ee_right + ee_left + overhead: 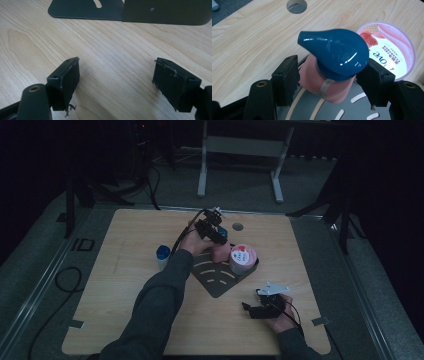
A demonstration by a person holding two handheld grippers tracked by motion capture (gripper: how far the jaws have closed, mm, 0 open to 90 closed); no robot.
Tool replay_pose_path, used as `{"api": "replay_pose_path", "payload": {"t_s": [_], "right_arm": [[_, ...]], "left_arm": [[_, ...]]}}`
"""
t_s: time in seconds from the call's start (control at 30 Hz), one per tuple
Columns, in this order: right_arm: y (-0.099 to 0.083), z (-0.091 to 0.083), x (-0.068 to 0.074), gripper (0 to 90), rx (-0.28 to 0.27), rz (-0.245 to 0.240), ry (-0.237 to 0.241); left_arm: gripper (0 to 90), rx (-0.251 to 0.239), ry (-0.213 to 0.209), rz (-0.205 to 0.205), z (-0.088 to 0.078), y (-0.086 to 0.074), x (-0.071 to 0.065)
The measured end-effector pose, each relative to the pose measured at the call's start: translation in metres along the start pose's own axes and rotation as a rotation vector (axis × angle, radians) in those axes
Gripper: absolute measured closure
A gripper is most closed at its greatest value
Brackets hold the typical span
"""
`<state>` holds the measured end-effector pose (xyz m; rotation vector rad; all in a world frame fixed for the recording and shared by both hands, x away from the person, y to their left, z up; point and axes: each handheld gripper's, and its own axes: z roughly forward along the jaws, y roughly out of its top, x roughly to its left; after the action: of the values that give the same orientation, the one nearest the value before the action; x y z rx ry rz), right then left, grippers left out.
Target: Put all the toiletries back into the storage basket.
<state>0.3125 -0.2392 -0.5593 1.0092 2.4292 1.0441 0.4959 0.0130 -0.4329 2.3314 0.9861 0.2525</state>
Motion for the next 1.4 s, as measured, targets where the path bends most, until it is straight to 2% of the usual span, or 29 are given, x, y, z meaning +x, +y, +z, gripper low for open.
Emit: {"api": "replay_pose_path", "payload": {"t_s": [0.27, 0.4, 0.7, 0.9, 1.4], "right_arm": [[0.000, 0.000, 0.000, 20.8, 0.002, -0.002, 0.000], [0.000, 0.000, 0.000, 20.8, 0.001, 0.001, 0.001], [0.000, 0.000, 0.000, 20.8, 0.001, -0.001, 0.001], [0.000, 0.000, 0.000, 20.7, 0.000, -0.002, 0.001], [0.000, 0.000, 0.000, 20.7, -0.001, -0.001, 0.001]], "left_arm": [[38.2, -0.004, 0.023, 0.001, -0.011, -0.010, -0.004], [39.3, -0.009, 0.044, 0.029, -0.021, -0.012, -0.009], [42.6, -0.032, 0.058, 0.056, -0.039, -0.016, -0.018], [41.3, -0.040, 0.068, 0.066, -0.053, -0.019, -0.018], [41.3, -0.061, 0.131, 0.041, -0.081, -0.028, -0.011]]}}
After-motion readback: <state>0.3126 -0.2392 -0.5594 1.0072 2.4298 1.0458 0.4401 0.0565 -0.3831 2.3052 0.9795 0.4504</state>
